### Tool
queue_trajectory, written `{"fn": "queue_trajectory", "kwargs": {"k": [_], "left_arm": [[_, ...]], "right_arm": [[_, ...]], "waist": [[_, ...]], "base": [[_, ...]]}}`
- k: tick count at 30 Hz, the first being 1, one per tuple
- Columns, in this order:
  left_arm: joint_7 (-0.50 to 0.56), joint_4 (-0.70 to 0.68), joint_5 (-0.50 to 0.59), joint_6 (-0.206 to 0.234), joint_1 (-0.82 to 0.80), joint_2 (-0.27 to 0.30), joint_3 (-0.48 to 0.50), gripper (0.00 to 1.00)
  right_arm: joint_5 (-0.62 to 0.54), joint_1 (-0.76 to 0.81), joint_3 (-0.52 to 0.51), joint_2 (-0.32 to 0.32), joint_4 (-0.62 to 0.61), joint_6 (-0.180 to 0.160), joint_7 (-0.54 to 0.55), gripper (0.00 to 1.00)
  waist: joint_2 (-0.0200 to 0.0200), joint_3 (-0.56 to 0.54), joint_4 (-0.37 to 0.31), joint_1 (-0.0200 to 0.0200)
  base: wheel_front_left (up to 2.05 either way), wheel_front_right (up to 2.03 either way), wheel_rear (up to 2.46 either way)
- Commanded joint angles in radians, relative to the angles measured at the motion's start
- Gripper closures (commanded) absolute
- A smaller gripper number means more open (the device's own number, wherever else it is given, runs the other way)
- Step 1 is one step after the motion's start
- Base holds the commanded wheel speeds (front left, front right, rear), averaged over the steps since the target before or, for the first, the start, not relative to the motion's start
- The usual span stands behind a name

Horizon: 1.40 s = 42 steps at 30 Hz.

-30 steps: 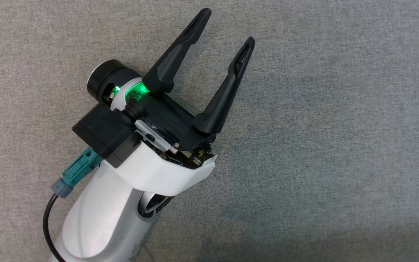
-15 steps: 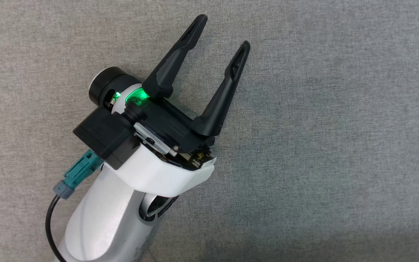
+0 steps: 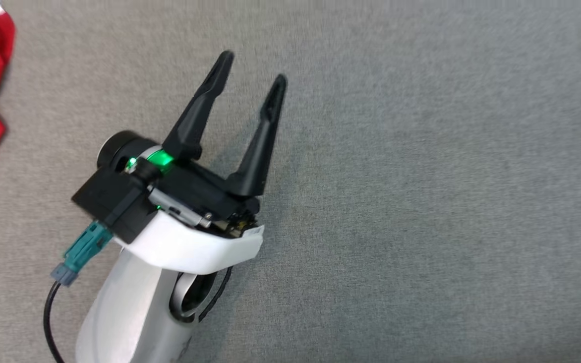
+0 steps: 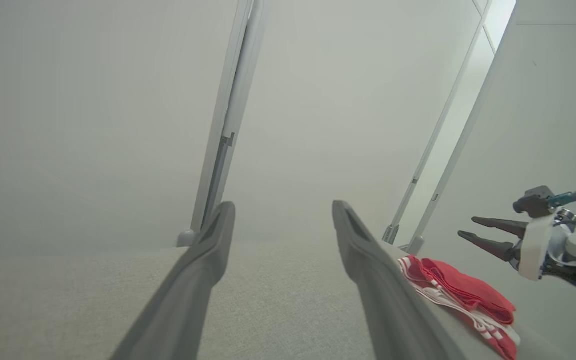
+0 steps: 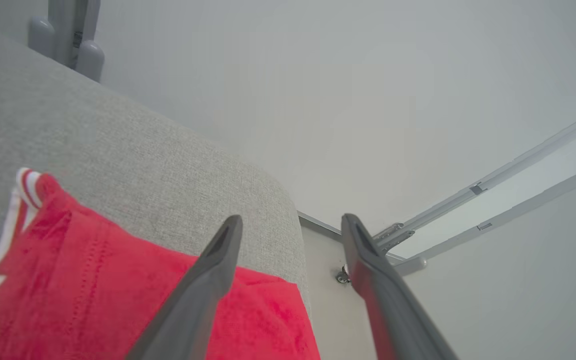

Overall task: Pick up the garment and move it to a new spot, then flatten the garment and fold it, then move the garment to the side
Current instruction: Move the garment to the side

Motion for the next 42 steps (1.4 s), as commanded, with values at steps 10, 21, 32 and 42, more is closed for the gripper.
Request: {"fn": "queue_trajectory", "kwargs": {"k": [10,21,32,42], "left_arm": [[-0.004,0.006,-0.019,-0.001,0.164,0.003,0.128,0.0],[-0.004,0.032,-0.043,0.009,0.299,0.002,0.237,0.0],[-0.004,0.077,-0.02,0.006,0.386,0.002,0.244,0.0],[-0.004,0.132,-0.01,0.002,0.42,0.002,0.234,0.0]], "right_arm": [[0.088,0.101,0.01,0.213,-0.123,-0.001,-0.074,0.0],[0.1,0.325,-0.02,0.463,-0.325,-0.001,-0.098,0.0],[0.061,0.514,-0.073,0.64,-0.479,-0.001,-0.098,0.0],[0.089,0.584,-0.078,0.677,-0.533,0.0,-0.098,0.0]], "waist": [[0.0,-0.264,0.011,-0.0001],[0.0,-0.391,0.031,-0.0001],[0.0,-0.445,0.032,-0.0001],[0.0,-0.461,0.028,-0.0001]], "base": [[0.0,0.0,0.0],[0.0,0.0,0.0],[0.0,0.0,0.0],[0.0,0.0,0.0]]}}
